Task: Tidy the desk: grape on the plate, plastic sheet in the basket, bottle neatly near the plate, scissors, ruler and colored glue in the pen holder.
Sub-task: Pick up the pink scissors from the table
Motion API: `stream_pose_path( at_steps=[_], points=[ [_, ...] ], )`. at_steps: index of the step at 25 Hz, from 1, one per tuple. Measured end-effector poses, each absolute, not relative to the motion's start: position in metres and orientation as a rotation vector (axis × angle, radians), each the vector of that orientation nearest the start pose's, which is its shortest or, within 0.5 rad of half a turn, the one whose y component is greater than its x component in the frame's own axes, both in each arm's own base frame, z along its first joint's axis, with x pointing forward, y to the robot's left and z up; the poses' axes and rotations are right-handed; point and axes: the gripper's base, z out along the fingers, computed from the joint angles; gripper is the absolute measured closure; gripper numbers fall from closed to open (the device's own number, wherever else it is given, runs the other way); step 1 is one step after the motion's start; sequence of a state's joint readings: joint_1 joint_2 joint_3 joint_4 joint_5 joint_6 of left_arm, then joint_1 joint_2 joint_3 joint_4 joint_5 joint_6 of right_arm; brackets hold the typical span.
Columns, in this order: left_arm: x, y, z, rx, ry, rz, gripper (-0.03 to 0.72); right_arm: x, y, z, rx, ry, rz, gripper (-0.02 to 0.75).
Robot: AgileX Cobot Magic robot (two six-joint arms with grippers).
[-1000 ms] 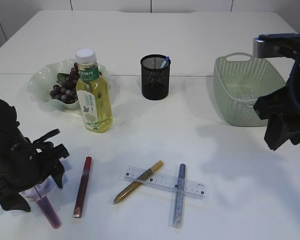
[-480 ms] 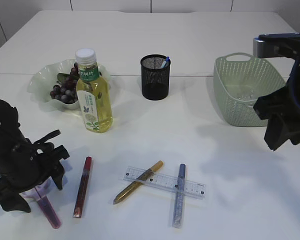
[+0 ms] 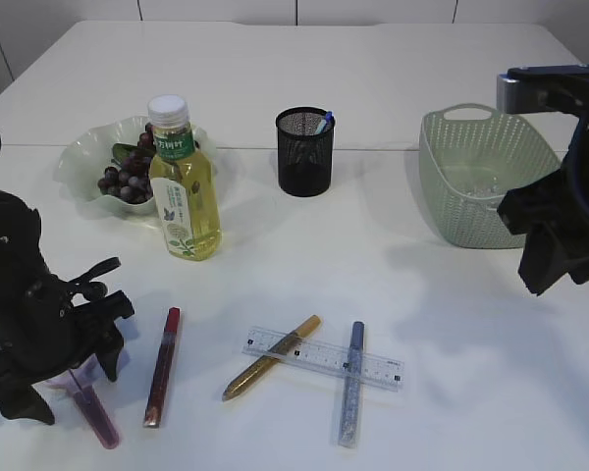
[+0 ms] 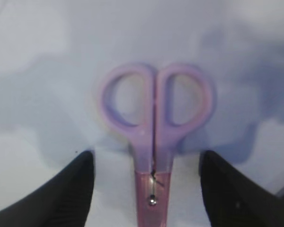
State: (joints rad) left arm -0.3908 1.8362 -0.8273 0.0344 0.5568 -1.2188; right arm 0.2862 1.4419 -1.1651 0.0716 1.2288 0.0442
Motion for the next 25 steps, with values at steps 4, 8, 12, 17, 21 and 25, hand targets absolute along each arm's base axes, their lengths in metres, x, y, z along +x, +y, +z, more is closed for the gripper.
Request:
stream_pose_path(
  at_steps=[4,8,12,17,21,25],
  points=[
    [0.2649,-0.1077,0.1045,-1.22,2.857,-0.024,0.195,0.2537,0.081,0.2926,-0.334,2.98,0.14,0.393],
    [0.2647,-0.1076,0.1043,-1.218,2.86,-0.02,0.21,0.2542,0.0812,0.2927,-0.336,2.974,0.141,0.393],
    [0.2648,-0.1077,0.1039,-1.218,2.86,-0.02,0.229,0.2543,0.0811,0.2927,-0.336,2.972,0.139,0.393],
    [0.2652,-0.1071,0.1039,-1.221,2.858,-0.022,0.323,0.2545,0.0809,0.2927,-0.34,2.971,0.136,0.393],
    [0.2661,-0.1061,0.1039,-1.184,2.858,-0.01,0.446,0.2545,0.0809,0.2927,-0.342,2.97,0.135,0.393],
    [0.2679,-0.1049,0.1041,-1.134,2.853,-0.002,0.511,0.2545,0.0808,0.2927,-0.342,2.97,0.134,0.393]
  ],
)
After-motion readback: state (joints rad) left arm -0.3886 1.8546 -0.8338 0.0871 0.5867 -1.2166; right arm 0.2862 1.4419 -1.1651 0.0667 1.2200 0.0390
